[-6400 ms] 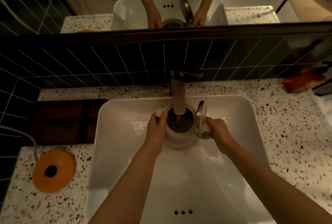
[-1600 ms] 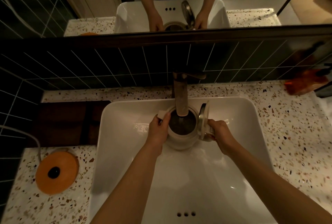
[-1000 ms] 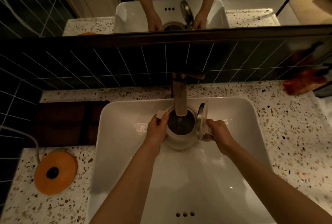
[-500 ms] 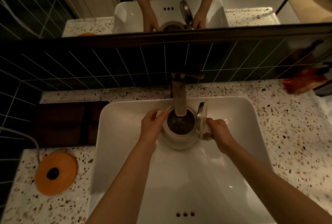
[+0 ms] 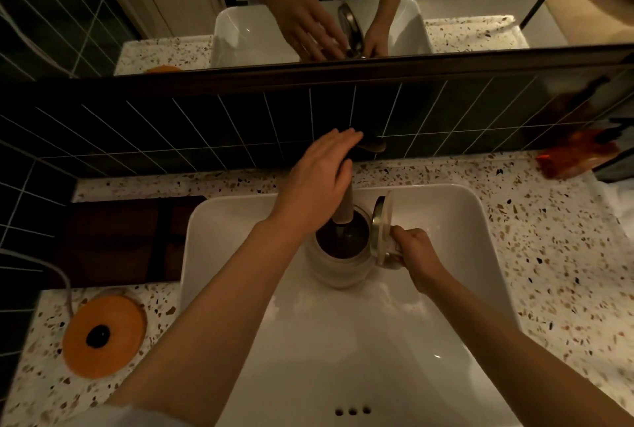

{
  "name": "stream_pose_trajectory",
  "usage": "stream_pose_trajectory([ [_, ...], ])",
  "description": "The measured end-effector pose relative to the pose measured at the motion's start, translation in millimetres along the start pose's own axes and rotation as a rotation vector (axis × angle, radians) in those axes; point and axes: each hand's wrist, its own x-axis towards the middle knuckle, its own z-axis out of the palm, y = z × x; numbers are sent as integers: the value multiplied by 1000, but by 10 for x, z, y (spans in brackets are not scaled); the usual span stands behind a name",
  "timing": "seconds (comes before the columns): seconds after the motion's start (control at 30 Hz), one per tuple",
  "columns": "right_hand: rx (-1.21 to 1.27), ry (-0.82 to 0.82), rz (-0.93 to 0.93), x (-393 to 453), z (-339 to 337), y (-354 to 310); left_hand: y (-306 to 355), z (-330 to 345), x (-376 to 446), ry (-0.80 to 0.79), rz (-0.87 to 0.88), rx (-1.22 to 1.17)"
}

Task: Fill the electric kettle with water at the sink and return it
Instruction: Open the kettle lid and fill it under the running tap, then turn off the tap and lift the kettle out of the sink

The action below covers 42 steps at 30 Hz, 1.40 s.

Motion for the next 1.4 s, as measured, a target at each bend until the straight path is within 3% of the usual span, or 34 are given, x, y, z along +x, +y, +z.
stream_pose_trajectory([
  [0.23, -9, -11, -3, -4, -10, 1, -130, 205, -31, -180, 110, 262],
  [0.97, -22, -27, -5, 17, -17, 12, -135, 193, -16, -126, 139, 280],
  [1.17, -34, 6, -8, 17, -14, 6, -154, 247, -4, -189, 178, 430],
  [1.3, -21, 16, -3, 8, -9, -5, -155, 267, -15, -155, 187, 380],
  [1.4, -3, 10, 3, -10, -3, -36, -190, 242, -88, -53, 96, 150],
])
